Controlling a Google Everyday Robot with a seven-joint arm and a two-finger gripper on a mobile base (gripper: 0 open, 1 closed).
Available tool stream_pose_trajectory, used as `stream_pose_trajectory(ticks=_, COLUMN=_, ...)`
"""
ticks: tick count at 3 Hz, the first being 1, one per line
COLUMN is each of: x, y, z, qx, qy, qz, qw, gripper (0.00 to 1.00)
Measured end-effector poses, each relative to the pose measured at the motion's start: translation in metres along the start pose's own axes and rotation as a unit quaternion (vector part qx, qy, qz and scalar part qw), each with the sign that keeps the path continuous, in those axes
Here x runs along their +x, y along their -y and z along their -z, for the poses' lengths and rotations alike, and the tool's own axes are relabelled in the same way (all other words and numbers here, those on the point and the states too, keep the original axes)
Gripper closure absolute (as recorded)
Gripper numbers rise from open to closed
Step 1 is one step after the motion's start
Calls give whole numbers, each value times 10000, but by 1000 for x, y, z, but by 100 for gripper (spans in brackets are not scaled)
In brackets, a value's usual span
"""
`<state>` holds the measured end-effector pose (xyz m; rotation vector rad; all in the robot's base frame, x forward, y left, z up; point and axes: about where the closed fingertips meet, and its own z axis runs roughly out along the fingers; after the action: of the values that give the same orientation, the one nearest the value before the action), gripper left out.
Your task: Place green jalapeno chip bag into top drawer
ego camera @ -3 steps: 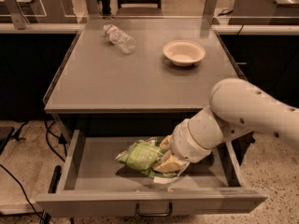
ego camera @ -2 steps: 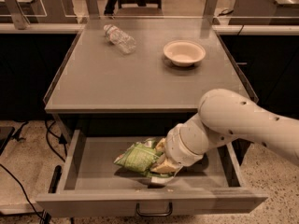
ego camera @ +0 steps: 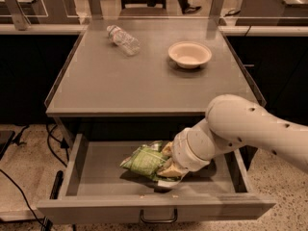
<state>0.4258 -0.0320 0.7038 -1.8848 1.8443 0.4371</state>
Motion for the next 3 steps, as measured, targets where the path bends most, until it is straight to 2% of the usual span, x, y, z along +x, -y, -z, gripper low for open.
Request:
stream_pose_trajectory(ticks=1, x=11, y=10, z=-12, qx=192, qy=35, qz=65, qw=9998, gripper=100)
stream_pose_trajectory(ticks=3, x=17, y=29, z=-38, qx=243, qy=214, qz=123, qw=9994, gripper=100)
